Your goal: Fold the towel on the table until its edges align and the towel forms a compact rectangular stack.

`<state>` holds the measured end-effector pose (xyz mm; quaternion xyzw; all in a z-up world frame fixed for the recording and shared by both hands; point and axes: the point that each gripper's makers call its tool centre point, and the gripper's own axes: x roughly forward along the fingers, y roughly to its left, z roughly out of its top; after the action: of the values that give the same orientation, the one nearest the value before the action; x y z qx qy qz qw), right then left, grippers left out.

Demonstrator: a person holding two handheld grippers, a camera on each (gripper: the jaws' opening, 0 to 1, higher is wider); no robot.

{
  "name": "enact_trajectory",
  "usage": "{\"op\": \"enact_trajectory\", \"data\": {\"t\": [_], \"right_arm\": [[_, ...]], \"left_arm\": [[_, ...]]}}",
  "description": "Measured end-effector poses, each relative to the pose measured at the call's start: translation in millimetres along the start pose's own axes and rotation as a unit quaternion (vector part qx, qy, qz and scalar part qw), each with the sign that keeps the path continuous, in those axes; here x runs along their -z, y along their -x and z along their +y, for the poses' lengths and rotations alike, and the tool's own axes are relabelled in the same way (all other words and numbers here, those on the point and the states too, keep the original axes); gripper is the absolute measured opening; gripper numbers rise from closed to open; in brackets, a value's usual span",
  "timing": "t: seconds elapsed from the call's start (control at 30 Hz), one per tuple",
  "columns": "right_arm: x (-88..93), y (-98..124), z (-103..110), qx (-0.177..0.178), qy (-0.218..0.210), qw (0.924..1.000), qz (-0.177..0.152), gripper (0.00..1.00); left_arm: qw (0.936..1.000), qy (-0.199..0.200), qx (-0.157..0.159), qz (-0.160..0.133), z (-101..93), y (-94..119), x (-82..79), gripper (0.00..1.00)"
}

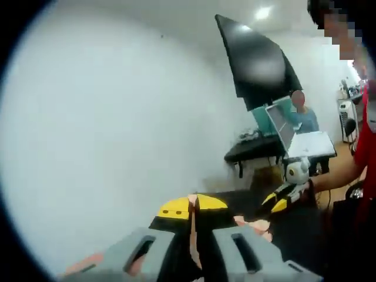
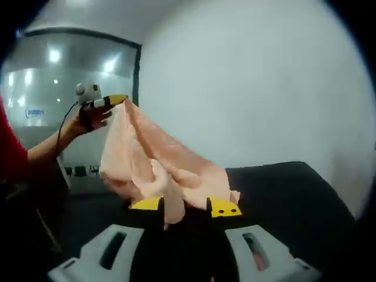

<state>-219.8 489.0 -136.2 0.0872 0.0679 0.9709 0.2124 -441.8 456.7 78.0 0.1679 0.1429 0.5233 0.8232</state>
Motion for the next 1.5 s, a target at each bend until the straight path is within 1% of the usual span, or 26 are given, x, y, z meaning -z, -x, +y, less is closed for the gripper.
{"op": "enact_trajectory", "data": {"t": [0.07,0.1,0.17,0.27,0.33,0.37,0.47,0.53,0.6,0.63,0.67,0.7,0.73,0.83,0.9,0.97,1.0,1.03,1.07,1.1,1.17,1.23,1.3,1.33,1.4,1.5], "right_arm": [[-14.7,-2,9,-0.019,-0.029,0.9992,-0.021,0.22],[-29.7,-3,19,-0.038,-0.066,0.9958,-0.051,0.13],[-58.2,-3,42,-0.085,-0.099,0.9864,-0.1,0.1],[-77.6,-11,71,-0.115,-0.028,0.9876,-0.103,0.16],[-87.0,-14,84,-0.123,0.026,0.9864,-0.106,0.2],[-88.6,-15,89,-0.123,0.025,0.9866,-0.104,0.19],[-69.2,-20,105,-0.129,0.057,0.989,-0.045,0.18],[-53.2,-22,114,-0.11,0.085,0.9902,-0.015,0.24],[-51.3,-24,110,-0.041,0.069,0.9965,-0.022,0.49],[-54.2,-23,116,-0.02,0.021,0.9987,-0.042,0.56],[-55.4,-20,129,-0.029,-0.006,0.9975,-0.064,0.57],[-55.2,-18,140,-0.037,-0.011,0.9958,-0.083,0.53],[-48.6,-21,145,-0.024,0.016,0.9961,-0.084,0.51],[-13.3,-44,147,0.012,0.119,0.9924,-0.026,0.54],[4.1,-57,127,0.054,0.14,0.9887,0.0,0.51],[8.8,-61,112,0.081,0.17,0.982,0.005,0.41],[9.3,-61,109,0.094,0.172,0.9805,0.008,0.29],[7.7,-62,113,0.083,0.169,0.9821,0.006,0.15],[-3.3,-60,113,0.086,0.183,0.9793,-0.007,0.0],[-17.7,-57,113,0.088,0.189,0.9777,-0.022,0.0],[-40.0,-55,119,0.061,0.167,0.9834,-0.034,0.0],[-66.2,-54,121,0.048,0.151,0.9867,-0.039,0.0],[-100.0,-59,126,0.031,0.161,0.9849,-0.054,0.0],[-116.6,-63,131,0.018,0.171,0.9834,-0.059,0.0],[-151.2,-72,140,0.0,0.191,0.9791,-0.072,0.0],[-193.4,-88,157,-0.027,0.213,0.9746,-0.062,0.0]], "left_arm": [[0.9999,-0.012,-0.002,0.01,-0.4,0,-16.8,0.0],[0.9993,-0.034,0.003,0.015,-2.0,1,-25.6,0.0],[0.9973,-0.073,-0.007,0.013,-2.4,4,-41.9,0.0],[0.9966,-0.078,-0.019,0.016,1.1,13,-57.6,0.0],[0.9958,-0.084,-0.029,-0.019,1.7,21,-74.8,0.0],[0.9953,-0.082,-0.037,-0.035,4.7,25,-83.9,0.0],[0.995,-0.055,-0.048,-0.069,5.2,40,-100.0,0.0],[0.9951,-0.05,-0.054,-0.066,3.7,46,-99.5,0.0],[0.9952,-0.047,-0.07,-0.051,10.3,47,-95.8,0.0],[0.994,-0.031,-0.092,-0.049,16.1,50,-94.5,0.0],[0.9932,-0.02,-0.101,-0.055,17.9,51,-96.1,0.0],[0.992,-0.001,-0.109,-0.064,17.4,54,-98.4,0.0],[0.9917,-0.001,-0.11,-0.066,15.1,56,-99.6,0.0],[0.9891,-0.031,-0.133,-0.056,14.9,58,-99.8,0.0],[0.987,-0.045,-0.15,-0.035,19.9,59,-97.1,0.0],[0.9876,-0.037,-0.148,-0.039,20.8,64,-99.6,0.0],[0.988,-0.03,-0.145,-0.045,20.2,67,-100.8,0.0],[0.9878,-0.028,-0.147,-0.045,21.1,71,-100.0,0.0],[0.9856,-0.04,-0.161,-0.036,26.8,77,-96.3,0.0],[0.9826,-0.048,-0.178,-0.025,34.5,83,-92.1,0.0],[0.9765,-0.073,-0.202,-0.015,51.8,97,-85.9,0.0],[0.9739,-0.061,-0.218,-0.011,70.1,114,-78.9,0.0],[0.9726,-0.068,-0.222,-0.004,85.7,131,-73.9,0.0],[0.9679,-0.071,-0.241,0.015,101.1,146,-67.7,0.0],[0.9668,-0.079,-0.242,0.016,114.1,161,-66.2,0.0],[0.9643,-0.062,-0.256,0.028,136.4,181,-64.2,0.0]]}}
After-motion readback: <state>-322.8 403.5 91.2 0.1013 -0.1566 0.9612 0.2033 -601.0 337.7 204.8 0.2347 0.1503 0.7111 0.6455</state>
